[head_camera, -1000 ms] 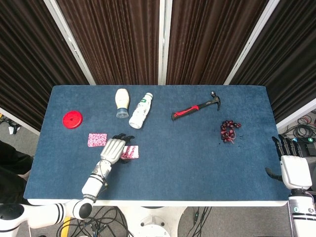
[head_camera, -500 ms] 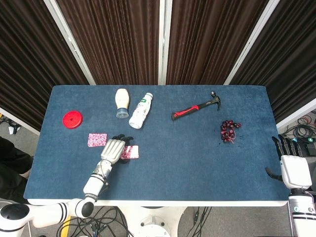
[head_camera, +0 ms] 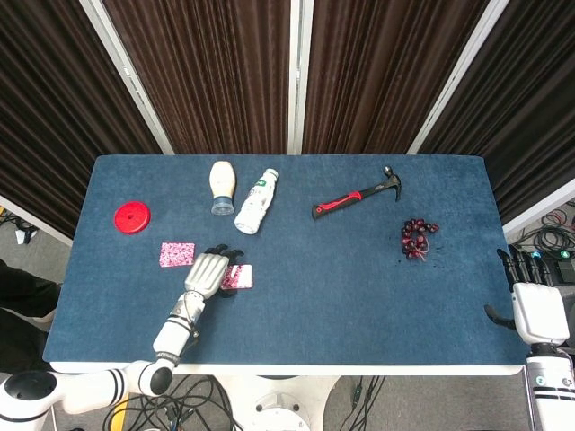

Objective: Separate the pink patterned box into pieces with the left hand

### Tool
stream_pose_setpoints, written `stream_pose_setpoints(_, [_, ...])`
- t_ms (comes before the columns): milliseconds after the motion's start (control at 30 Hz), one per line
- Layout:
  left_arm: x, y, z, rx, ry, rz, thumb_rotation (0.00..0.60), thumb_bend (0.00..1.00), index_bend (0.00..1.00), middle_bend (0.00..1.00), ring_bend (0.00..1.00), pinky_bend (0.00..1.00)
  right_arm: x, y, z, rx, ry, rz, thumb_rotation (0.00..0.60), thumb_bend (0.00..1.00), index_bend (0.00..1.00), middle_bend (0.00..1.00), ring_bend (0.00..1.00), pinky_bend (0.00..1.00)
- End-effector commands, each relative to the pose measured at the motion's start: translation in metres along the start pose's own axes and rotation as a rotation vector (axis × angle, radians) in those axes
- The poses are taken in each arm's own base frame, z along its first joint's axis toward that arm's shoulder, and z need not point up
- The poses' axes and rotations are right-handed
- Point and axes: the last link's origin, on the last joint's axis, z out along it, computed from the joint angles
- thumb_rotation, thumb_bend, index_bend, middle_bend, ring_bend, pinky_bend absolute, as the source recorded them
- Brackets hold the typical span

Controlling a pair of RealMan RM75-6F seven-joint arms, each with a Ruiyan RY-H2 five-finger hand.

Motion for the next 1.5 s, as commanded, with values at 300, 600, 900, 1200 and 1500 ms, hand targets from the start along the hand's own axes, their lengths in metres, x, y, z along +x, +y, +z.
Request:
stream_pose_setpoints(300, [-0.001,-0.001,0.0,0.007,-0.001,-0.002,0.6,0.17,0.25,0.36,0.14,0.24,0.0,0.001,0.0,-0.003,-0.001,0.0,0.6,0.12,0.0,0.0,0.0,0.0])
stream_pose_setpoints(600, [-0.002,-0.002,0.0,0.008,0.005,-0.019,0.6,0.19,0.28,0.39,0.15,0.24,-0.002,0.001,0.001,-0.005,-0.006,0.0,0.6,0.12,0.0,0.0,0.0,0.0])
stream_pose_setpoints(900, [-0.001,-0.003,0.0,0.007,0.014,-0.023,0.6,0.21,0.34,0.42,0.16,0.24,-0.002,0.002,0.001,-0.007,-0.007,-0.003,0.6,0.12,0.0,0.0,0.0,0.0])
stream_pose_setpoints(1200, [-0.001,-0.006,-0.002,0.0,0.026,-0.048,0.6,0.22,0.36,0.45,0.18,0.24,-0.003,0.0,0.001,-0.007,-0.009,-0.004,0.6,0.12,0.0,0.0,0.0,0.0])
stream_pose_setpoints(1500, [0.007,-0.014,-0.007,0.003,0.05,-0.052,0.6,0.22,0.36,0.45,0.18,0.24,0.0,0.0,0.001,-0.005,-0.001,-0.006,0.6,0.12,0.0,0.0,0.0,0.0])
